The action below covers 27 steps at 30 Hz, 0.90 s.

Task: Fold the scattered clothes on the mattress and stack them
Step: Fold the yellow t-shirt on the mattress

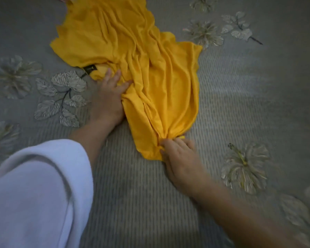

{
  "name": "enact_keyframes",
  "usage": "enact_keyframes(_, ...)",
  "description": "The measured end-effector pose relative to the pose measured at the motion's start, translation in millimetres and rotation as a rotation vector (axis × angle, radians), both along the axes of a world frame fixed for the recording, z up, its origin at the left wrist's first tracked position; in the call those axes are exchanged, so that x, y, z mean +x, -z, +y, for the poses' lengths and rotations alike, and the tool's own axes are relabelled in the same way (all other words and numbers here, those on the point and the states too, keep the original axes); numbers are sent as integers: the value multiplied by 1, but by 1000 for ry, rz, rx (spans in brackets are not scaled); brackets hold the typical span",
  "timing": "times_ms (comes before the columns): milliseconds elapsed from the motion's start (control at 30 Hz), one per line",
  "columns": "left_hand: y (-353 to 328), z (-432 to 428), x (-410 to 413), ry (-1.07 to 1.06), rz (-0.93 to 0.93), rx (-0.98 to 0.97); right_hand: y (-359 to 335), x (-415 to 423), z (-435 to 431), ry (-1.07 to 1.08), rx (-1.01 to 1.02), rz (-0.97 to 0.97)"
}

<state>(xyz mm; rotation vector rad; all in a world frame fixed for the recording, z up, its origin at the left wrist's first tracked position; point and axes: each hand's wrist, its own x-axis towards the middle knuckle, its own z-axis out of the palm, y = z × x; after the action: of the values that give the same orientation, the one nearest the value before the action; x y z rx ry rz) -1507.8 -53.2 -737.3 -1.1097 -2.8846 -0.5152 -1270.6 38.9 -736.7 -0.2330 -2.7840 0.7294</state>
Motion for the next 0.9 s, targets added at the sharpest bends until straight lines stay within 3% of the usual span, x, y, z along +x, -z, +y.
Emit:
enact_keyframes(167, 3, -17, 32, 100, -176, -5, 3, -5, -1, 181, 103, -33)
enact_keyframes(300, -23, -55, 103, 64, -259, -14, -6, -4, -11, 264, 240, -221)
enact_keyframes(400, -47, -89, 150, -32, -210, -256, -25, 19, -22, 264, 103, -315)
enact_keyframes(500, -69, -112, 194, 64, 7, -580, -46, 88, -40, 214, 184, -434)
enact_keyframes(633, -83, -147, 273, 300, -133, -732, -72, 193, -62, 262, 227, -788)
enact_keyframes(733, -88, -177, 345, 380, -385, -652, -81, 238, -60, 393, 276, -839)
enact_keyframes(833, -94, -200, 409, 432, -677, -404, -90, 259, -55, 601, 241, -843)
enact_keyframes(900, -94, -218, 429, 330, -646, -154, -90, 263, -60, 640, 309, -824)
